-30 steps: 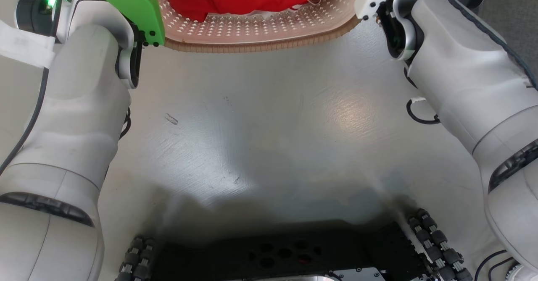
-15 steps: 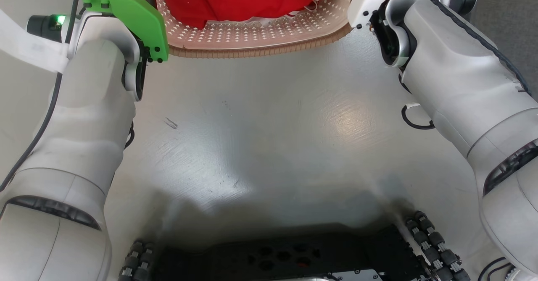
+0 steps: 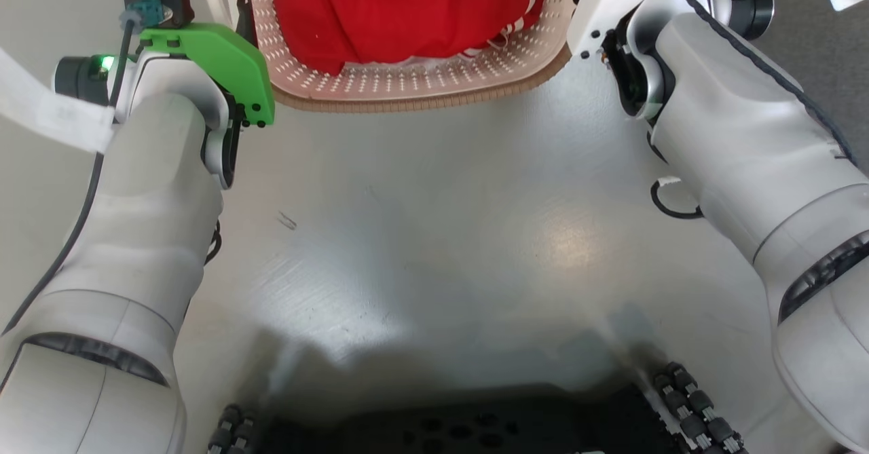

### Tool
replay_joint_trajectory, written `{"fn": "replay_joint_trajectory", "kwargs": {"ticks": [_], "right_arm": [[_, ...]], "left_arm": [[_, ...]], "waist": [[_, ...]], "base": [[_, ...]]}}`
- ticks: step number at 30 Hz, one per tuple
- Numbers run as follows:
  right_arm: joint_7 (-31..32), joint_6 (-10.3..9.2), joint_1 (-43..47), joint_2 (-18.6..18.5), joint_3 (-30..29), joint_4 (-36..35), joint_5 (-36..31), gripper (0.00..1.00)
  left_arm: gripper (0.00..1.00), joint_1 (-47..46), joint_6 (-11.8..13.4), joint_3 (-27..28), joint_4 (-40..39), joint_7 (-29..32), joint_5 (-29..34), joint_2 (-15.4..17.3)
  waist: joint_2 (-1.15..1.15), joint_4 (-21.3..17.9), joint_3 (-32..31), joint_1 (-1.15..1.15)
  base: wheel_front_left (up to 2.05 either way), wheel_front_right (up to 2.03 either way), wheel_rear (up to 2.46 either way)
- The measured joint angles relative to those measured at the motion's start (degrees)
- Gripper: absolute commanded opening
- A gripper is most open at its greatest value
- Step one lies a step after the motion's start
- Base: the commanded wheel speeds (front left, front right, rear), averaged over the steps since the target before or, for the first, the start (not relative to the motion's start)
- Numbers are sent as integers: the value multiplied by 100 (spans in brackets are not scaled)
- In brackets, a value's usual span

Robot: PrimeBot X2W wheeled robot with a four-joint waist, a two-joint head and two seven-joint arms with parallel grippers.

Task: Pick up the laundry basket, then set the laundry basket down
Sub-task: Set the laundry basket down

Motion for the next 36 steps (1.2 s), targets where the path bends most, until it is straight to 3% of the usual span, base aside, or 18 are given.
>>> {"fn": "replay_joint_trajectory", "kwargs": {"ticks": [21,36], "right_arm": [[-25,0,888,2,-354,-345,-149,100],[-32,0,1630,-12,-1079,-1069,-1079,100]], "left_arm": [[100,1023,-101,160,-40,-196,-167,-7],[100,1837,109,610,-1841,-212,392,252]], "waist": [[0,2,-1313,0],[0,-26,-2342,0]], "base": [[0,0,0],[0,0,0]]}}
